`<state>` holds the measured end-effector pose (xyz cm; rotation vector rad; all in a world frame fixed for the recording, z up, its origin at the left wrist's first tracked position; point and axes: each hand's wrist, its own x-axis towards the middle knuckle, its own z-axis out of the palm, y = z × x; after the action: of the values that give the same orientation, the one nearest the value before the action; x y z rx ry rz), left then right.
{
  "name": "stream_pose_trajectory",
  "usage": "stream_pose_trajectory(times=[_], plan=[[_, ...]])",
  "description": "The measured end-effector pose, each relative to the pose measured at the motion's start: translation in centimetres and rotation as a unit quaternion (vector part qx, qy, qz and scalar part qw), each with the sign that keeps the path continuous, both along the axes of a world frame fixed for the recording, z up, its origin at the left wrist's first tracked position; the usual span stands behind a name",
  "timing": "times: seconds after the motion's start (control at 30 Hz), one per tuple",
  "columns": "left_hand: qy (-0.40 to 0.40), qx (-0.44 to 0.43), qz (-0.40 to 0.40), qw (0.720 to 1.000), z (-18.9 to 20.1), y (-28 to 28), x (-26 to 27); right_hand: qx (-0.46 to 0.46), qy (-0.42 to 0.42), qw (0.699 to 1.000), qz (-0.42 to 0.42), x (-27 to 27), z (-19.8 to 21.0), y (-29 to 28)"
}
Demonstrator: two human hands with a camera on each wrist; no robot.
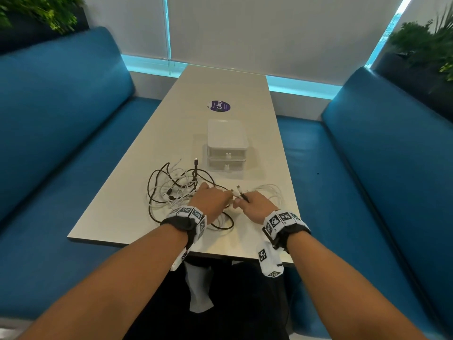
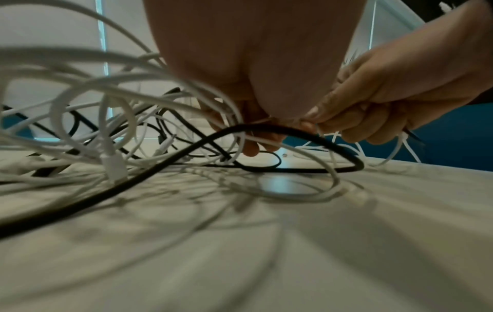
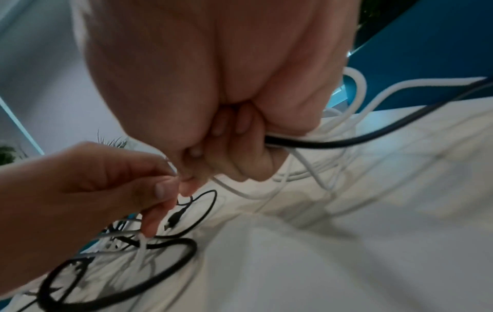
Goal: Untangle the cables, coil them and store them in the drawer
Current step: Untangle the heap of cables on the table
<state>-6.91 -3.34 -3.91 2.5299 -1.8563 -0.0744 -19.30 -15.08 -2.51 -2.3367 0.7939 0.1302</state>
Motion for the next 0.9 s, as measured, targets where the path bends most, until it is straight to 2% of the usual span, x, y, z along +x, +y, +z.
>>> stream_pose_trajectory(times=[0.17, 0.27, 0.37, 0.47, 0.53, 0.63, 0.8, 0.9], plan=[[0.034, 0.020, 0.017, 0.999, -0.8, 1.2, 1.7, -0.158, 0.069, 0.984, -0.037, -1.8, -0.2, -2.2], [0.015, 0.029, 0.021, 0.999, -0.8, 1.6, 2.2, -0.188, 0.097, 0.972, -0.098, -3.2, -0.1, -3.6], [0.003, 0.053, 0.006, 0.999, -0.1, 1.2, 1.5, -0.196, 0.055, 0.970, -0.130, -2.5, 0.2, -2.9], [-0.021, 0.070, -0.010, 0.997, 0.9, 0.7, 0.2, -0.187, -0.033, 0.973, -0.129, -1.3, 0.4, -1.3], [-0.022, 0.058, -0.023, 0.998, 1.3, 0.3, -0.4, -0.169, -0.075, 0.979, -0.080, -0.6, 0.0, 0.1], [0.008, 0.035, -0.019, 0.999, 1.3, -0.1, -0.6, -0.118, -0.049, 0.992, -0.015, 0.1, -1.1, 1.3], [0.010, 0.036, -0.012, 0.999, 1.5, 0.7, -0.1, -0.023, -0.046, 0.998, -0.023, -0.4, -0.9, 0.7], [-0.013, 0.053, -0.014, 0.998, 1.1, 0.9, 0.6, -0.002, -0.045, 0.999, -0.019, -0.7, -0.4, 0.5]])
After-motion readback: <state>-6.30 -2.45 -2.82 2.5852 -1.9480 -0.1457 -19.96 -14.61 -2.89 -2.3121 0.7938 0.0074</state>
